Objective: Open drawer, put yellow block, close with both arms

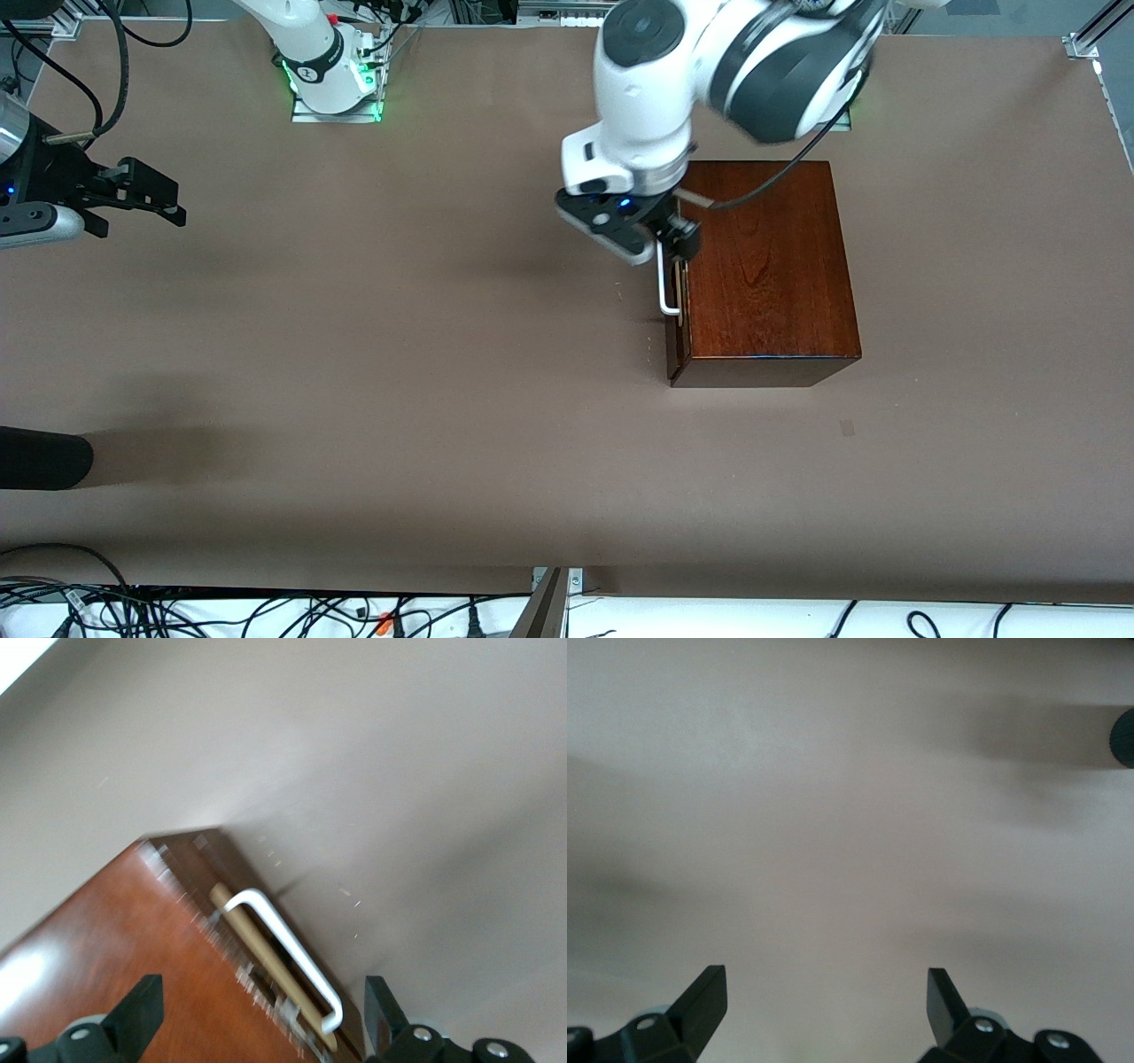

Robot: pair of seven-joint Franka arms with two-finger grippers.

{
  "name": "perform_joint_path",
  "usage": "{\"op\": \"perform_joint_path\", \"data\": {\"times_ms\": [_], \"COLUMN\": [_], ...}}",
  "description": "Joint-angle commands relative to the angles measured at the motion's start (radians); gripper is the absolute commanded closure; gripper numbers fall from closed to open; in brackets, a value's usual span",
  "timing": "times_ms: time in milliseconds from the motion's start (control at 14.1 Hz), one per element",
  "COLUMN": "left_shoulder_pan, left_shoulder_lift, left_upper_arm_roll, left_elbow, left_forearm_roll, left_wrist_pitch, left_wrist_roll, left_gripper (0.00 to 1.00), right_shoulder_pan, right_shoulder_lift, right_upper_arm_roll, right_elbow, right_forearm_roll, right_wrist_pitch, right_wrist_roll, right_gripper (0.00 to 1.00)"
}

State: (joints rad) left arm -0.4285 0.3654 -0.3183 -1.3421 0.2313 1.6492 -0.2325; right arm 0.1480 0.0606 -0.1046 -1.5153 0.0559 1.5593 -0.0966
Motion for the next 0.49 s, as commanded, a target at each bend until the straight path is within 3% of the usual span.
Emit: {"op": "perform_joint_path", "data": {"times_ms": [0,283,424], "left_shoulder_pan": [0.107,0.284,0.303], "left_shoulder_lift": [-0.074,-0.158,-0.218], "left_upper_arm_roll": [0.001,0.002,0.065], "left_elbow": [0.004,0.001,-0.012], "left_forearm_roll": [-0.062,-0.101,-0.124], "left_wrist_pitch": [-0.06,-0.133,-0.199], "left_wrist_roll": [-0.076,-0.079,-0.077], "left_gripper": [0.0,0.0,0.0], "right_shoulder_pan": [-0.002,-0.002,-0.002], "right_shoulder_lift": [0.002,0.002,0.002], "right_upper_arm_roll": [0.002,0.002,0.002], "right_elbow": [0.014,0.014,0.014], "right_forearm_roll": [-0.008,-0.008,-0.008], "right_wrist_pitch": [-0.013,-0.015,-0.013], "right_wrist_roll": [0.012,0.012,0.012], "right_gripper": [0.0,0.0,0.0]}}
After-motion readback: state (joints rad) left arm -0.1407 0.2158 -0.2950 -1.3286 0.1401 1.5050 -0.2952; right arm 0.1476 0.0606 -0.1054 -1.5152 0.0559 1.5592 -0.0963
